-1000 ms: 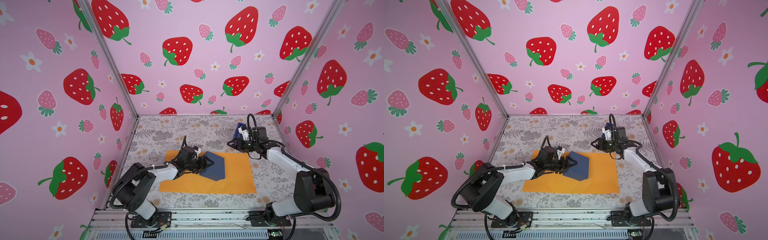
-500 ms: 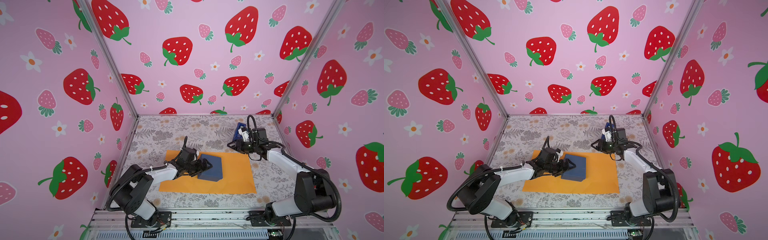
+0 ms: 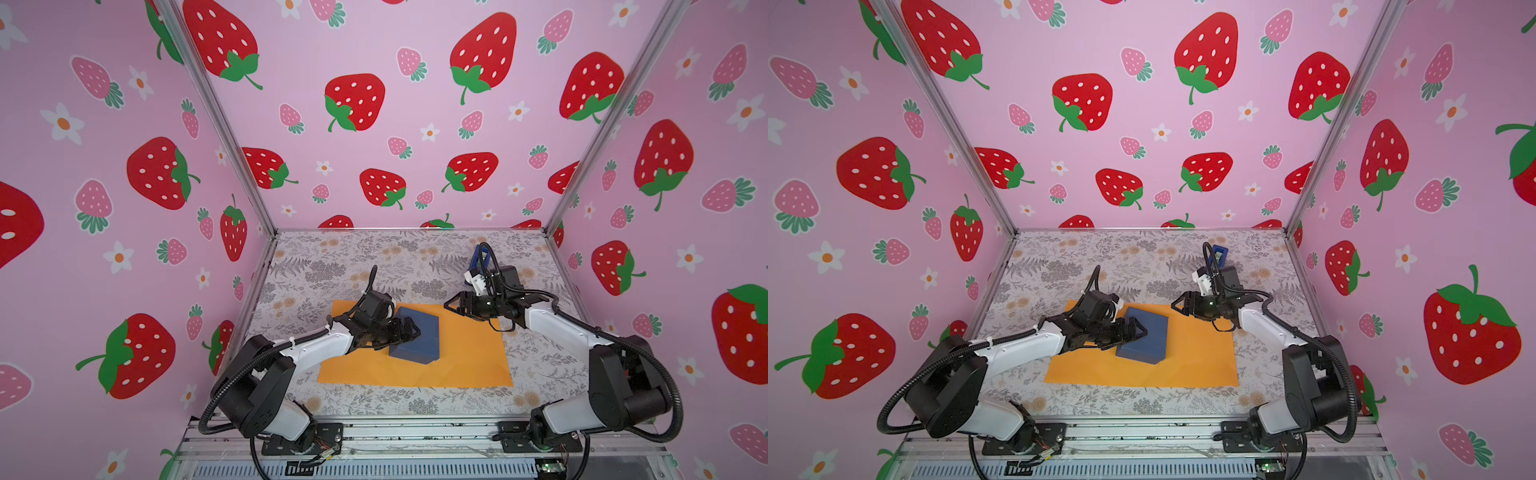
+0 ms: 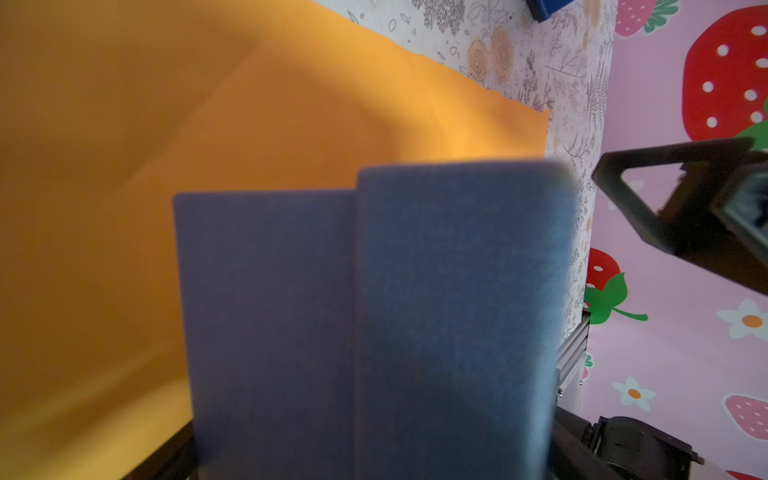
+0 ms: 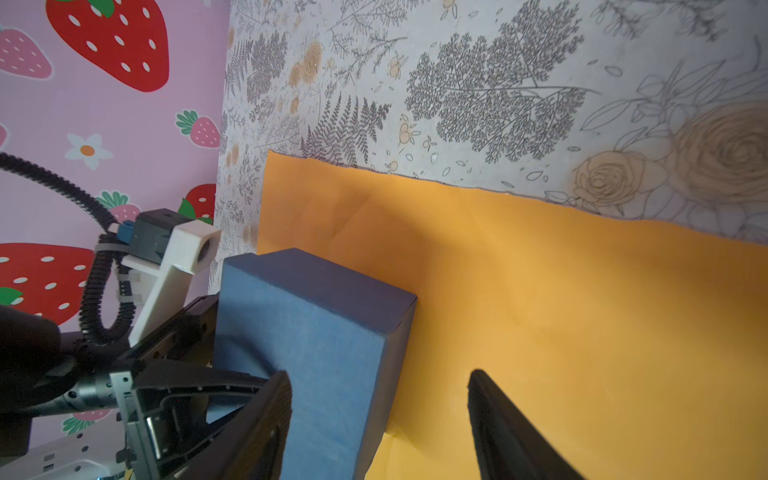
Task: Wrap the gift box in paper
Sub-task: 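Lift the box and carry it onto the orange paper center, then lower the box onto the paper and adjust its position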
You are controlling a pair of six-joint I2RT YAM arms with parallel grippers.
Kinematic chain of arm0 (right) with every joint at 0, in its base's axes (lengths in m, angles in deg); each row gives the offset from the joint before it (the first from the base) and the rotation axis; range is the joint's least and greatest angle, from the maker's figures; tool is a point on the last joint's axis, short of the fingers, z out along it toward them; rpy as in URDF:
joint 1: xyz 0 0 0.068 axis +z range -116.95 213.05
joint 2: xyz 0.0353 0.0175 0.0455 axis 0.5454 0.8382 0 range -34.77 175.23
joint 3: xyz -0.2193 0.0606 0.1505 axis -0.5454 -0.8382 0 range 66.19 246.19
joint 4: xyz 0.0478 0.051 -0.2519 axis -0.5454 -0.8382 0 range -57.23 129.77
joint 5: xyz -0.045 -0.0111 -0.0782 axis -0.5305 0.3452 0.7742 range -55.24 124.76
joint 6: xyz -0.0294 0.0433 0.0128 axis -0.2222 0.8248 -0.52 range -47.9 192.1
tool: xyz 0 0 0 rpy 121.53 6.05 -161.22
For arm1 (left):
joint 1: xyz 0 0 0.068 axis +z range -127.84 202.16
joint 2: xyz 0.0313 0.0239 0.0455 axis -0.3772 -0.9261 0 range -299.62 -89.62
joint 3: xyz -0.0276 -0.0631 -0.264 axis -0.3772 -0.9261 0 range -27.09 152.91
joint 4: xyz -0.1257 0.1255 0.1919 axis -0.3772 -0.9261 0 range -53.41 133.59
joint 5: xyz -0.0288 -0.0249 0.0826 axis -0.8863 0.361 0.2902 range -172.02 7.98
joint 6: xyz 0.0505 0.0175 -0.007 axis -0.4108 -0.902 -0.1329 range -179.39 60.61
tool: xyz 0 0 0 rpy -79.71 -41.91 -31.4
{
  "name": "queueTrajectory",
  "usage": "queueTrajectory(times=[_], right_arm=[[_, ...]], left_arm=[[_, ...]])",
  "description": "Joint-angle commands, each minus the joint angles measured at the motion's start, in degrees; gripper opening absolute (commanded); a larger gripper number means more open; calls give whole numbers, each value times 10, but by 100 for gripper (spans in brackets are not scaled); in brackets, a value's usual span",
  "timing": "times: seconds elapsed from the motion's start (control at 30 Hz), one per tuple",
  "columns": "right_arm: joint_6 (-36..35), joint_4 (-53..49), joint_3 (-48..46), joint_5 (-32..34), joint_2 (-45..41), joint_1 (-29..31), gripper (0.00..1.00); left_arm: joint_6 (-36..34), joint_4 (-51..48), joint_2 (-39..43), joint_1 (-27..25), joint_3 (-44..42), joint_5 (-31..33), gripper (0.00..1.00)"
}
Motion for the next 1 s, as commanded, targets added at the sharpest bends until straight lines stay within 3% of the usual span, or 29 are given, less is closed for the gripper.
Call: queueTrajectory(times=[0.0, 0.27, 0.43, 0.57, 0.97], right_arm=[[6, 6, -15, 8, -9, 11, 71], [17, 23, -34, 13, 2, 41, 76], [28, 37, -43, 14, 7, 49, 77], [30, 38, -45, 19, 7, 51, 77], [31, 44, -45, 23, 30, 75, 76]], left_arm=[[-22, -44, -6, -1, 19, 9, 99], [-50, -88, -12, -1, 37, 16, 99], [-13, 42, -4, -1, 4, -69, 99], [8, 75, -12, 0, 1, -97, 99], [-3, 37, 22, 10, -15, -52, 99]])
